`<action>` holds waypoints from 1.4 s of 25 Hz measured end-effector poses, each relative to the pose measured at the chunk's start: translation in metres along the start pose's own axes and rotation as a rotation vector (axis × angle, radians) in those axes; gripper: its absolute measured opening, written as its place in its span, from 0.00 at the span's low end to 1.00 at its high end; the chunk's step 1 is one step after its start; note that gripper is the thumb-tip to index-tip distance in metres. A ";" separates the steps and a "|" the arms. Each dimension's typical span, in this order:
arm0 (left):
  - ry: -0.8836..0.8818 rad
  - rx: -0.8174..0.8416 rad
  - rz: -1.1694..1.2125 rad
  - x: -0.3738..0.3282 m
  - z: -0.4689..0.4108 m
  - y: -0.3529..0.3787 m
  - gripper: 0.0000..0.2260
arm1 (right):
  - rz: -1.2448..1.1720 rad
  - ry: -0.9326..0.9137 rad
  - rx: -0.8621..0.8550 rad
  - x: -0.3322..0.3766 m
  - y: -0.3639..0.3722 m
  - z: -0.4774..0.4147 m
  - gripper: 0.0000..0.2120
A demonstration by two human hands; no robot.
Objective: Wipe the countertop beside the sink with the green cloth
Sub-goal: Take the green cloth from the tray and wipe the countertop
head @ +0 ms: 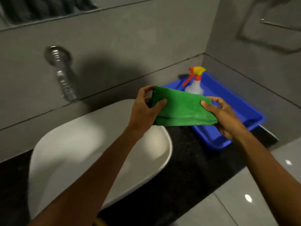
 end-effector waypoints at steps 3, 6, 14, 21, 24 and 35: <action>-0.005 -0.086 -0.087 -0.007 0.066 -0.110 0.25 | 0.063 -0.035 0.059 -0.022 0.109 0.052 0.17; -0.027 -0.209 -0.156 -0.009 0.153 -0.226 0.25 | 0.173 -0.063 0.215 -0.032 0.213 0.115 0.21; -0.321 -0.737 -0.058 0.088 0.410 -0.426 0.32 | 0.621 -0.307 0.540 -0.126 0.467 0.267 0.21; -0.388 -0.457 -0.873 0.172 0.474 -0.448 0.25 | 1.460 -0.560 0.496 -0.270 0.559 0.298 0.33; -0.409 -0.290 -1.129 0.206 0.508 -0.476 0.29 | 1.465 -0.367 0.458 -0.339 0.560 0.322 0.40; -0.435 -0.163 -1.102 0.236 0.517 -0.481 0.29 | 1.486 -0.476 0.382 -0.347 0.619 0.160 0.27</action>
Point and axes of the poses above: each hand's wrist, its own z-axis away from the middle knuckle, its own y-axis out of the palm, x = y × z, the point moved 3 cm from there along -z, towards the middle knuckle, and after that the axes turned 2 degrees about y, right-handed, at the moved point
